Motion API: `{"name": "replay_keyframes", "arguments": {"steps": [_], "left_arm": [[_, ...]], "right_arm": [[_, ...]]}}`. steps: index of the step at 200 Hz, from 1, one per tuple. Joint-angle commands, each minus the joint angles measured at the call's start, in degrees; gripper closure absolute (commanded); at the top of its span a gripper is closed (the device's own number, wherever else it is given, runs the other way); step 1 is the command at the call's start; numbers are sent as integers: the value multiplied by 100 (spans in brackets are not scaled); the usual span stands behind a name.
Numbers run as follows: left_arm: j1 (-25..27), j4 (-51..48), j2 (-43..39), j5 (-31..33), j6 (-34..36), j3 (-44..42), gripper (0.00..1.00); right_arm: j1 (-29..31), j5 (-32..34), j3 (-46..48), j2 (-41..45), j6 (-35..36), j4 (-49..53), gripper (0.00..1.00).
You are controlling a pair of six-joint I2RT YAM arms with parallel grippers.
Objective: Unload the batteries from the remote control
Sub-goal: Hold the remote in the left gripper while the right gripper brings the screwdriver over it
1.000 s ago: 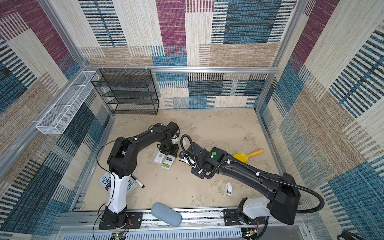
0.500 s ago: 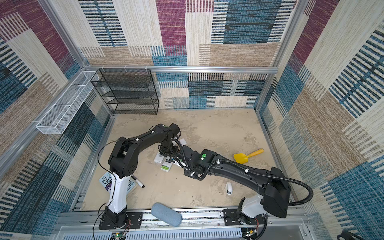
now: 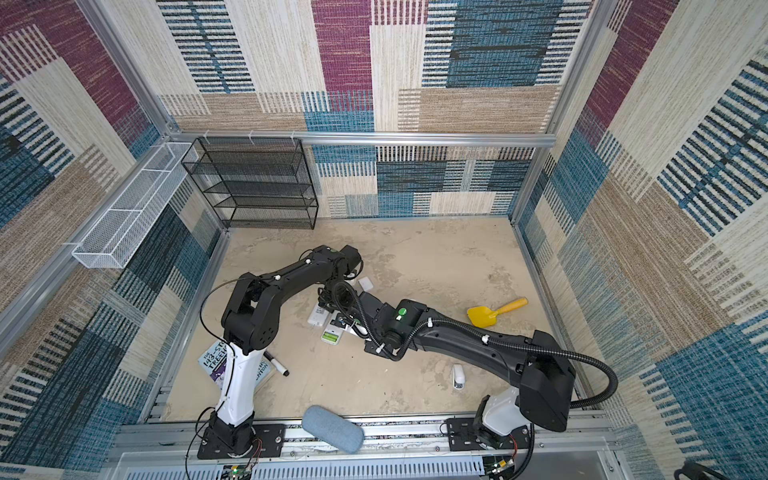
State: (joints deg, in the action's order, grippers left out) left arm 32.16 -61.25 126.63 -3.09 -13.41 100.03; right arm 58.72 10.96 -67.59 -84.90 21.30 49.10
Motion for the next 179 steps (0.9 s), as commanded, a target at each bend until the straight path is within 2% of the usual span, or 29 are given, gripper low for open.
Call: {"name": "replay_keyframes", "arguments": {"steps": [1, 40, 99, 179], "left_arm": [[1, -258, 105, 85, -99, 128, 35], [9, -282, 144, 111, -136, 106, 42], [36, -332, 125, 229, -144, 159, 45], [44, -361, 164, 274, -153, 199, 46]], "right_arm": [[55, 80, -126, -119, 68, -35, 100], [210, 196, -287, -341, 60, 197, 100], [338, 638, -393, -543, -29, 455, 100], [491, 680, -584, -672, 23, 615, 100]]}}
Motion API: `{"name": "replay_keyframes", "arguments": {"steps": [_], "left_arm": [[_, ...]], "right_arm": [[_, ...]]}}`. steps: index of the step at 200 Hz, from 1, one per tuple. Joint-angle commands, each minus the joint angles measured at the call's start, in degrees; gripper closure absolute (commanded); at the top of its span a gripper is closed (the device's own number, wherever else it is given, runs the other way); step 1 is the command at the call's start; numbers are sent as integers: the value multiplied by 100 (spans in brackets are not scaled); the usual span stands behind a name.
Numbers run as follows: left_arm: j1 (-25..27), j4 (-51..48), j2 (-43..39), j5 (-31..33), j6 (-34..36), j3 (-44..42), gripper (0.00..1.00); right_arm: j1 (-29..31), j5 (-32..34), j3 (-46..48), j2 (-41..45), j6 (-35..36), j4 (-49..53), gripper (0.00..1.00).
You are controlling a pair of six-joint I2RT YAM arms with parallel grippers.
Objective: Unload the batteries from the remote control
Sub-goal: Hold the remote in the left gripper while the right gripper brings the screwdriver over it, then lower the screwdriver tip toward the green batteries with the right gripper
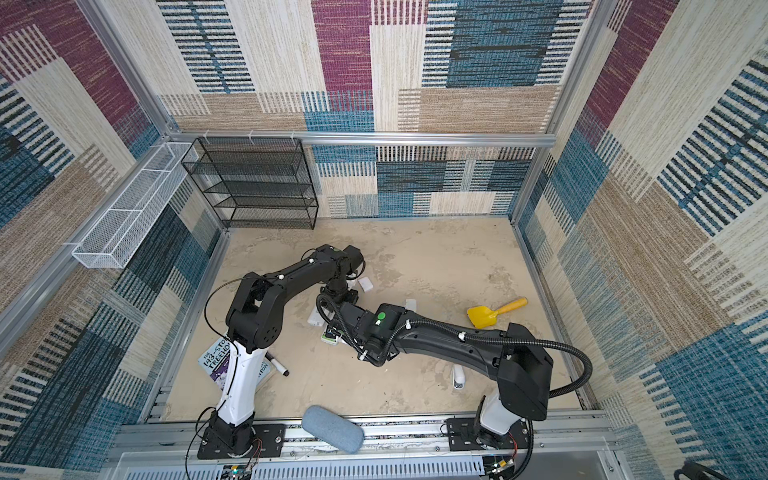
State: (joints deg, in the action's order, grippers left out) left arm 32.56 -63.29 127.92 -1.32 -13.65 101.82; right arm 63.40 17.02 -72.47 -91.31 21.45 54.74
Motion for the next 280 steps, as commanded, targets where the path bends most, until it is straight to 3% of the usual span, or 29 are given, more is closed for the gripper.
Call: {"name": "replay_keyframes", "arguments": {"steps": [1, 160, 280], "left_arm": [[5, -158, 38, 101, -129, 21, 46], [10, -158, 93, 131, -129, 14, 47], [14, -148, 146, 16, -140, -14, 50]], "right_arm": [[24, 74, -99, -34, 3, 53, 100], [125, 221, -152, -242, -45, 165, 100], [120, -697, 1055, 453, -541, -1559, 100]]}}
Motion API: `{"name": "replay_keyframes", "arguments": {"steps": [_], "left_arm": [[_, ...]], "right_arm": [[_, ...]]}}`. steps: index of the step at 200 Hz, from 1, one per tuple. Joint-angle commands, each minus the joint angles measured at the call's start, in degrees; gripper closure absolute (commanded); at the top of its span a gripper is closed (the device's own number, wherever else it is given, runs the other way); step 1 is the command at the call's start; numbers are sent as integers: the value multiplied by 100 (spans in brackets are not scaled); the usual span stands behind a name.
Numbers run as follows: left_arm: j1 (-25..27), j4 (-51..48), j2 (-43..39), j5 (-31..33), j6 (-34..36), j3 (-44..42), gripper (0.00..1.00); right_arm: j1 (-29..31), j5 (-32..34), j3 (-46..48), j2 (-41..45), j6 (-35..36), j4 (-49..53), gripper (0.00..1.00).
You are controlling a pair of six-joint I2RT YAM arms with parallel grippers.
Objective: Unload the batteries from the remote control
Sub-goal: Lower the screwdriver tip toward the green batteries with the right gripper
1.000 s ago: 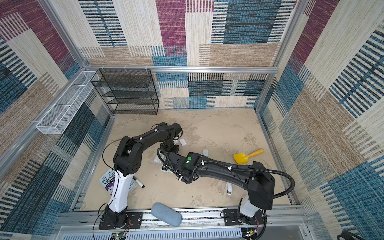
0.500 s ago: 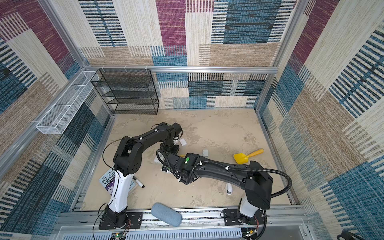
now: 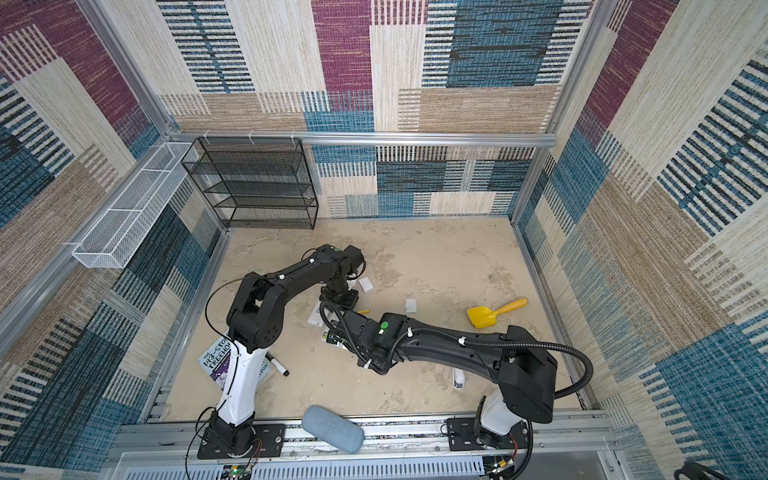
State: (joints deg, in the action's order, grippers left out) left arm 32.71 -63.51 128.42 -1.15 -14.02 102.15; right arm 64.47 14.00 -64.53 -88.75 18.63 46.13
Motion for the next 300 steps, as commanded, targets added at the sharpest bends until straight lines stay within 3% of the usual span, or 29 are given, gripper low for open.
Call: {"name": "replay_keyframes", "arguments": {"steps": [1, 50, 131, 227, 300], "left_arm": [[-1, -126, 91, -1, -102, -51, 50], [5, -140, 34, 169, -125, -91, 51], [145, -330, 73, 688, -283, 76, 53], [297, -459, 196, 911, -479, 234, 53], [324, -498, 210, 994, -484, 264, 54]], "right_arm": [[13, -401, 277, 208, -270, -713, 100], [13, -87, 319, 455, -390, -481, 100], [20, 621, -413, -35, -70, 775, 100], [125, 380, -659, -167, 35, 831, 100], [119, 631, -790, -317, 39, 1030, 100]]}}
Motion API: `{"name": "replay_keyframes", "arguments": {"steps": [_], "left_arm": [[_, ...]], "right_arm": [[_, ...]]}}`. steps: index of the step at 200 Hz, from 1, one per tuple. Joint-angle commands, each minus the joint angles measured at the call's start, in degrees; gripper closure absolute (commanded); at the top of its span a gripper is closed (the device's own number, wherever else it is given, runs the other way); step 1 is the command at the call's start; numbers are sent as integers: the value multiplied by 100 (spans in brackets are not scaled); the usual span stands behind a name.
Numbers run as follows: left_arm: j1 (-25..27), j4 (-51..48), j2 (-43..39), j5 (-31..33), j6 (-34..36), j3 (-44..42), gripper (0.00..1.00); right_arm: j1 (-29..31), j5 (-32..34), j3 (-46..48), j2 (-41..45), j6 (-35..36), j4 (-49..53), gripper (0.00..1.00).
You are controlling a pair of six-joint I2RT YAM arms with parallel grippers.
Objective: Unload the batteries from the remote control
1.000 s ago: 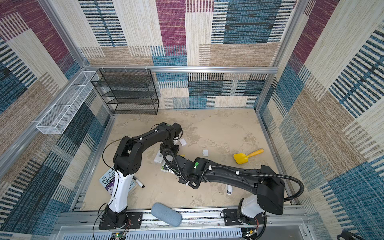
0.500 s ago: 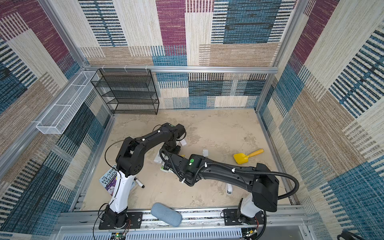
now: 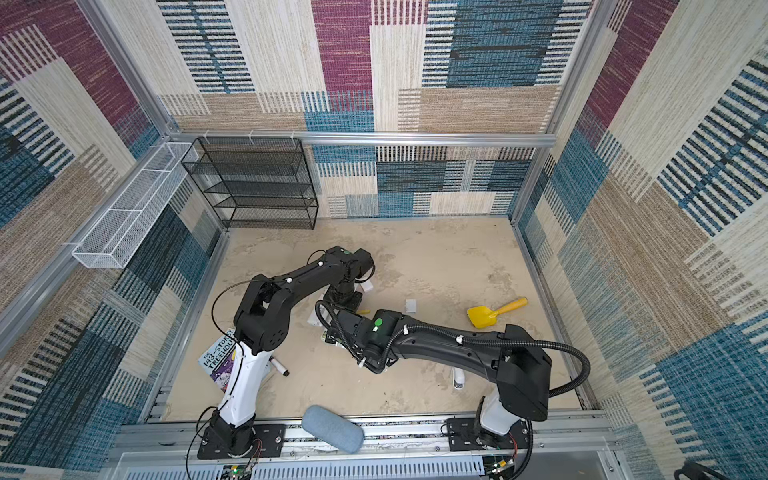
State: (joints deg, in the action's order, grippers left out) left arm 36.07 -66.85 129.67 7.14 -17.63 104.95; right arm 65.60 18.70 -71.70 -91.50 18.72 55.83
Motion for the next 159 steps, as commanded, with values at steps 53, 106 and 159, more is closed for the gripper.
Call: {"name": "replay_keyframes", "arguments": {"steps": [53, 106, 159], "left_arm": [[2, -165, 103, 182, -118, 16, 54], [9, -184, 122, 216, -101, 40, 54], [14, -200, 125, 267, -100, 49, 54]], "right_arm": [[5, 161, -226, -78, 156, 42, 100], [14, 123, -283, -181, 202, 121, 100], [14, 117, -335, -232, 167, 258, 100]]}}
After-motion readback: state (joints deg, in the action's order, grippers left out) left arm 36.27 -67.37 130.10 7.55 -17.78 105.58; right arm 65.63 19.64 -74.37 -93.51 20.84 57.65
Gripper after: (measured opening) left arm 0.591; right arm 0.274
